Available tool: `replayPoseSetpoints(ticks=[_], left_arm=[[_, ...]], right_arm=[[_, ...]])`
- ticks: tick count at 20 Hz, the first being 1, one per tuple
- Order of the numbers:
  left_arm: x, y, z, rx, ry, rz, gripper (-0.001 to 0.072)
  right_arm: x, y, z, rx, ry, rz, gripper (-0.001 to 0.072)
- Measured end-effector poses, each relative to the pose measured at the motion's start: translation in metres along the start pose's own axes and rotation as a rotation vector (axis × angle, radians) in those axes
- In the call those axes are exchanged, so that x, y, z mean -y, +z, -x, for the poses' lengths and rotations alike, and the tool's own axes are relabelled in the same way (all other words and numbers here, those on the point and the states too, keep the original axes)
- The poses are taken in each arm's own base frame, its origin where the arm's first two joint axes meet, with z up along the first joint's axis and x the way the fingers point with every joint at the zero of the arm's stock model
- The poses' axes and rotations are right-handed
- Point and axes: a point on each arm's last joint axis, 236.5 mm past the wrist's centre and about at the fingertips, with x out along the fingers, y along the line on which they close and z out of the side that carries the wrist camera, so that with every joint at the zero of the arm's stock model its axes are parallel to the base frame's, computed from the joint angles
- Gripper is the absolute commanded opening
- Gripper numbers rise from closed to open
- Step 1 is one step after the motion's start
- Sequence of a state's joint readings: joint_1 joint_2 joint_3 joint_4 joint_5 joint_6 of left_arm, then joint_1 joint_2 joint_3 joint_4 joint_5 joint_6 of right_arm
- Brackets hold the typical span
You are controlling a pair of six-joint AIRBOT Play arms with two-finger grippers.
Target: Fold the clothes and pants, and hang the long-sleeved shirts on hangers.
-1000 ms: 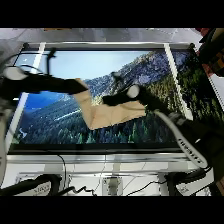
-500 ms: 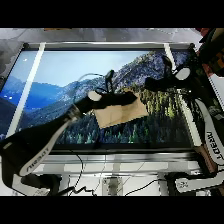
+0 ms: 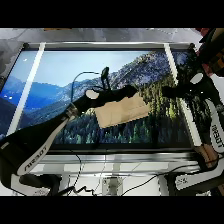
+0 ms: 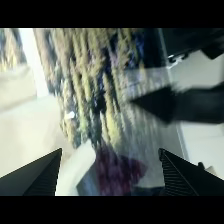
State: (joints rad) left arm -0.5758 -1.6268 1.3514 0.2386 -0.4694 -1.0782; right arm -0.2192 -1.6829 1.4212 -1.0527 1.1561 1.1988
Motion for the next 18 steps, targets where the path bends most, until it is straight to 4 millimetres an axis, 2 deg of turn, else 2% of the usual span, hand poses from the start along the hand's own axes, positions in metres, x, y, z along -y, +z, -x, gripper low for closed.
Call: replayPoseSetpoints(ticks=[1, 2, 3, 5, 7, 10, 11, 14, 18], left_arm=[[0.0, 0.006, 0.006, -0.001, -0.008, -0.005, 0.0705], [0.001, 0.01, 0.011, -0.001, -0.015, -0.01, 0.0705], [0.0, 0.013, 0.015, -0.005, -0.021, -0.012, 0.0705], [-0.001, 0.018, 0.021, -0.006, -0.026, -0.015, 0.0705], [-0.001, 0.02, 0.024, -0.012, -0.032, -0.017, 0.0706], [-0.002, 0.022, 0.026, -0.013, -0.035, -0.018, 0.0705], [-0.003, 0.022, 0.027, -0.014, -0.033, -0.022, 0.0705], [-0.013, 0.029, 0.031, -0.008, -0.011, -0.063, 0.0705], [-0.041, 0.043, 0.048, -0.019, 0.055, -0.157, 0.0696]], right_arm=[[-0.007, -0.005, -0.009, -0.024, 0.074, -0.007, 0.0528], [-0.013, -0.009, -0.018, -0.042, 0.141, -0.024, 0.0588], [-0.018, -0.012, -0.026, -0.055, 0.189, -0.049, 0.0597], [-0.026, -0.018, -0.045, -0.09, 0.255, -0.098, 0.0692], [-0.036, -0.025, -0.065, -0.132, 0.295, -0.142, 0.0691], [-0.066, -0.037, -0.086, -0.194, 0.355, -0.16, 0.0682], [-0.076, -0.041, -0.092, -0.213, 0.362, -0.147, 0.0621], [-0.102, -0.06, -0.112, -0.271, 0.353, -0.065, 0.0024], [-0.137, -0.071, -0.122, -0.295, 0.369, 0.06, 0.0014]])
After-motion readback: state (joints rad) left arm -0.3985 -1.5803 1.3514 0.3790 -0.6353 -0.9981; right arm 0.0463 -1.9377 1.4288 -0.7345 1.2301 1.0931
